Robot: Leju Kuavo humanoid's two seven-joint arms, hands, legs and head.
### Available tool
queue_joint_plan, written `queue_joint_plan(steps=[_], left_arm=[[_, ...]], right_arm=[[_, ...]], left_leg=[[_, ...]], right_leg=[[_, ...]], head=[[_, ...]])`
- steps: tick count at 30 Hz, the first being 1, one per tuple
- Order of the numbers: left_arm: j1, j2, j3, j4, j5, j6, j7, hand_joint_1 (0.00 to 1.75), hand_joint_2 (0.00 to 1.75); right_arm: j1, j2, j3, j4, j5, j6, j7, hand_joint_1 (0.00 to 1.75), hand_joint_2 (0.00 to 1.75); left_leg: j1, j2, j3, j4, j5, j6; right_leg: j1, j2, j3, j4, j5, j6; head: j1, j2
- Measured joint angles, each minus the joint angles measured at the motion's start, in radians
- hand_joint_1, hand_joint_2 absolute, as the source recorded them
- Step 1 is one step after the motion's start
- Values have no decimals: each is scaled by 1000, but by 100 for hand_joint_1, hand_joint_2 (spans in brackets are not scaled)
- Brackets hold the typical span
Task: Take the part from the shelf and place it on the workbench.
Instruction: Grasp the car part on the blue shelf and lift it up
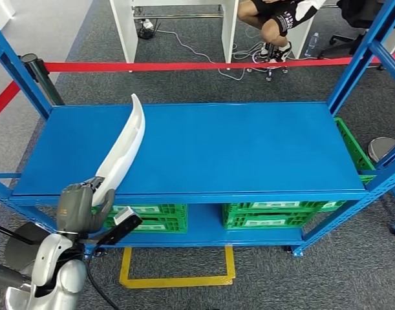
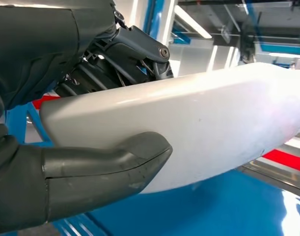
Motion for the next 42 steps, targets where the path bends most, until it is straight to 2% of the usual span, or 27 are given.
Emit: queue_joint_plan(steps=[3, 4, 8, 9, 11, 13, 14, 15, 16, 19, 20, 23, 24, 25, 26, 28, 29, 30, 31, 32, 33, 34, 36, 37, 39, 40, 42], left_arm=[[23, -2, -24, -37, 0, 3, 0, 175, 175], [27, -3, -30, -48, -1, 4, -1, 175, 175], [41, -5, -46, -81, -1, 8, -2, 175, 175], [45, -5, -48, -86, -1, 8, -2, 175, 175], [50, -5, -52, -95, -1, 9, -2, 175, 175], [53, -5, -56, -104, -1, 12, -2, 175, 175], [57, -5, -57, -106, -1, 13, -2, 175, 175], [61, -5, -58, -108, -1, 15, -2, 175, 175], [65, -5, -60, -111, -1, 17, -3, 175, 175], [67, -5, -72, -139, -3, 27, -6, 175, 175], [64, -5, -77, -153, -2, 23, -2, 175, 175], [69, -5, -83, -175, 6, 5, 14, 175, 175], [75, -5, -83, -176, 9, 8, 13, 175, 175], [81, -6, -83, -176, 12, 13, 11, 175, 175], [84, -7, -83, -176, 14, 19, 7, 175, 175], [89, -8, -84, -175, 16, 28, 0, 175, 175], [92, -9, -85, -174, 17, 30, -2, 175, 175], [95, -9, -85, -173, 17, 31, -3, 175, 175], [96, -9, -85, -172, 17, 32, -3, 175, 175], [97, -9, -85, -171, 17, 33, -3, 175, 175], [97, -10, -85, -171, 17, 33, -4, 175, 175], [97, -10, -85, -171, 17, 34, -4, 175, 175], [97, -10, -86, -171, 16, 35, -4, 175, 175], [97, -11, -86, -171, 16, 36, -4, 175, 175], [98, -11, -87, -171, 16, 37, -5, 175, 175], [100, -11, -87, -171, 16, 37, -5, 175, 175], [102, -10, -87, -171, 17, 37, -5, 175, 175]], right_arm=[[-2, 1, -6, -2, 0, -2, 0, 0, 0], [-3, 3, -7, -3, 0, -3, 0, 0, 0], [-3, 7, -9, -3, 0, -5, -1, 0, 0], [-3, 8, -10, -3, 0, -5, -1, 0, 0], [-4, 8, -12, -4, 0, -5, -2, 0, 0], [-4, 8, -13, -4, 0, -5, -5, 0, 0], [-4, 8, -14, -4, 0, -5, -7, 0, 0], [-4, 8, -14, -4, 0, -4, -9, 0, 0], [-4, 8, -15, -4, 0, -2, -15, 0, 0], [-9, 10, -18, -5, 0, 8, -51, 0, 0], [-12, 12, -19, -5, 0, 9, -56, 0, 0], [-16, 14, -22, -5, 0, 0, -31, 0, 0], [-15, 14, -23, -5, 0, -4, -27, 0, 0], [-13, 14, -23, -5, 0, -5, -27, 0, 0], [-10, 14, -23, -5, -2, -6, -29, 0, 0], [-6, 12, -24, -6, -5, -6, -31, 0, 0], [-6, 10, -24, -6, -6, -5, -31, 0, 0], [-6, 8, -25, -6, -6, -5, -31, 0, 0], [-6, 7, -25, -7, -6, -5, -31, 0, 0], [-6, 6, -25, -8, -6, -5, -31, 0, 0], [-6, 5, -25, -8, -6, -5, -31, 0, 0], [-8, 4, -25, -9, -6, -4, -31, 0, 0], [-12, 4, -25, -10, -6, -4, -31, 0, 0], [-13, 4, -25, -10, -7, -3, -30, 0, 0], [-11, 5, -27, -10, -7, -4, -30, 0, 0], [-10, 6, -27, -10, -8, -4, -30, 0, 0], [-9, 7, -29, -11, -9, -5, -30, 0, 0]], left_leg=[[7, 0, -19, 24, 1, -19], [7, -2, -28, 37, 0, -26], [4, -5, -47, 58, 5, -45], [6, -5, -53, 67, -8, -50], [8, -6, -80, 140, -79, -59], [8, -6, -117, 268, -168, -61], [8, -6, -124, 315, -193, -60], [7, -6, -115, 330, -201, -55], [5, -7, -86, 305, -192, -48], [-10, -10, 62, 99, -142, -10], [-16, -11, 91, 52, -135, -1], [-26, -9, 98, 18, -109, 6], [-24, -7, 92, 8, -92, 7], [-21, -6, 81, -2, -74, 9], [-18, -5, 67, -10, -55, 10], [-17, -4, 32, -11, -27, 12], [-18, -2, 14, -10, -14, 11], [-18, 1, -4, -8, -1, 9], [-17, 3, -22, -5, 11, 7], [-16, 4, -41, -1, 22, 4], [-15, 5, -56, 6, 32, -1], [-16, 5, -70, 16, 39, -6], [-19, 6, -85, 34, 53, -15], [-19, 6, -89, 39, 61, -19], [-16, 4, -95, 43, 64, -28], [-14, 1, -102, 56, 41, -35], [-8, -4, -124, 138, -56, -51]], right_leg=[[-9, -7, 100, -174, 71, 13], [-10, -7, 124, -217, 81, 10], [-9, -1, 119, -218, 91, -21], [-9, -1, 112, -216, 97, -30], [-8, -2, 93, -215, 112, -46], [-3, -4, 70, -215, 128, -53], [0, -4, 58, -215, 137, -55], [4, -4, 45, -214, 147, -57], [8, -4, 34, -214, 156, -57], [15, -2, 10, -216, 183, -55], [14, -3, 8, -218, 192, -51], [9, -8, 8, -234, 221, -34], [8, -8, 4, -236, 218, -30], [9, -7, -5, -224, 194, -27], [10, -7, -20, -191, 150, -25], [10, -6, -50, -73, 42, -21], [10, -6, -56, -12, 13, -18], [9, -6, -52, 28, 12, -14], [9, -7, -32, 37, 33, -11], [7, -8, 7, 12, 62, -9], [5, -11, 63, -45, 81, -6], [4, -13, 130, -126, 79, -5], [6, -15, 215, -247, 42, -13], [8, -15, 229, -272, 30, -20], [8, -17, 214, -271, 38, -38], [7, -18, 203, -270, 48, -47], [6, -20, 180, -270, 72, -59]], head=[[2, 0], [3, 0], [1, 0], [0, 0], [-3, 0], [-4, 0], [-4, 0], [-4, 0], [-4, 0], [-3, 0], [-3, 0], [-4, 0], [-4, 0], [-2, 0], [1, 0], [7, 0], [8, 0], [8, 0], [8, 0], [8, 0], [8, 0], [9, 0], [9, 0], [8, 0], [8, 0], [6, 0], [1, 0]])
